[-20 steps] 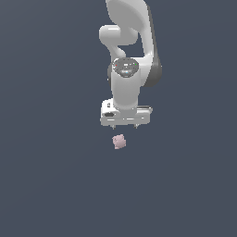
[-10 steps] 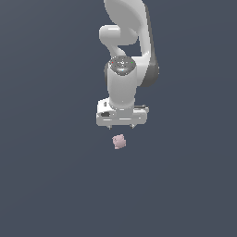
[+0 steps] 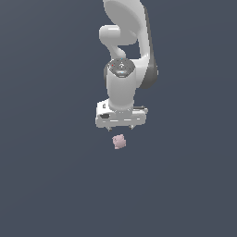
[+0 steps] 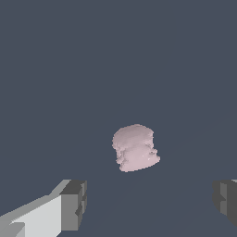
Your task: Pick up the object and move it to a goal position.
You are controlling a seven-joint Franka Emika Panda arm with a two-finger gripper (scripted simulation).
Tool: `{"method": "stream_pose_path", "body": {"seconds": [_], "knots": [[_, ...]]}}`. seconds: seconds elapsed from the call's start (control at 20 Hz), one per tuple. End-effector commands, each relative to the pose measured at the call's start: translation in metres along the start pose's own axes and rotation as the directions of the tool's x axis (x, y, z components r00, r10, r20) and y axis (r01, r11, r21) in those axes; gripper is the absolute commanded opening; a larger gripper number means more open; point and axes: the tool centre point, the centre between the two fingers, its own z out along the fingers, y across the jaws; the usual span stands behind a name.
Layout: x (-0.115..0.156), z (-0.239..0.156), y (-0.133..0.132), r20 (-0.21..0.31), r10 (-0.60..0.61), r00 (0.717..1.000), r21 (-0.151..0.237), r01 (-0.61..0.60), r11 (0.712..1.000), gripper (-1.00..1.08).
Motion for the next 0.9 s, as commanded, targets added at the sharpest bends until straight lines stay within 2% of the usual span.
{"method": "stream_pose_path", "body": {"seconds": [0.0,0.5,0.85], "knots": [[0.000,0.007,0.001,0.002,-0.025,1.000,-0.001,0.025,1.000,1.00],[0.001,0.049,0.004,0.007,-0.194,0.981,-0.001,0.194,0.981,1.00],[0.001,0.064,0.004,0.009,-0.251,0.968,0.001,0.251,0.968,1.00]]}}
